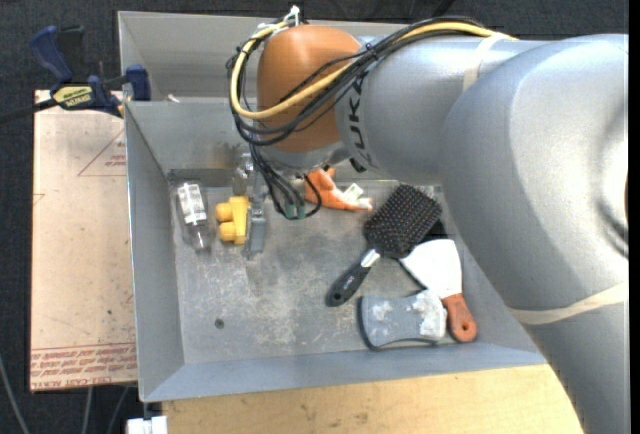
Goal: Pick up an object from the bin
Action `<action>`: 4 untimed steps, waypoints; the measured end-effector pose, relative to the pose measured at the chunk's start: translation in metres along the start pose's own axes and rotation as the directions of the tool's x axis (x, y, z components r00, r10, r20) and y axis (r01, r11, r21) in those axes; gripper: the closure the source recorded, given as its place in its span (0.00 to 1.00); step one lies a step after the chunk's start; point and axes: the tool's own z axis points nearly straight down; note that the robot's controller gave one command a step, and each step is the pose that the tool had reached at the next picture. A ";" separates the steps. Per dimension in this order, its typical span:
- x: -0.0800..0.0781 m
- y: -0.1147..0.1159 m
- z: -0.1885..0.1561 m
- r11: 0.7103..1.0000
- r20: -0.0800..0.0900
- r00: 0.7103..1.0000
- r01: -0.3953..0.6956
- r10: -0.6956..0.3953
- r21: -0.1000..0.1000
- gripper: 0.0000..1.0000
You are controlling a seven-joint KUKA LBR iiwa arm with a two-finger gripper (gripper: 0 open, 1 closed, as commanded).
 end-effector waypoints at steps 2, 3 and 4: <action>-0.003 0.012 0.027 1.000 0.003 1.000 -0.013 0.013 -0.003 1.00; -0.003 0.012 0.027 1.000 0.003 1.000 -0.014 0.014 -0.003 1.00; 0.007 0.014 -0.014 1.000 -0.004 1.000 -0.013 0.013 0.000 1.00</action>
Offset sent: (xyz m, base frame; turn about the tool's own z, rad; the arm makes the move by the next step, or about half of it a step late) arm 0.0016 0.0109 -0.0291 0.0132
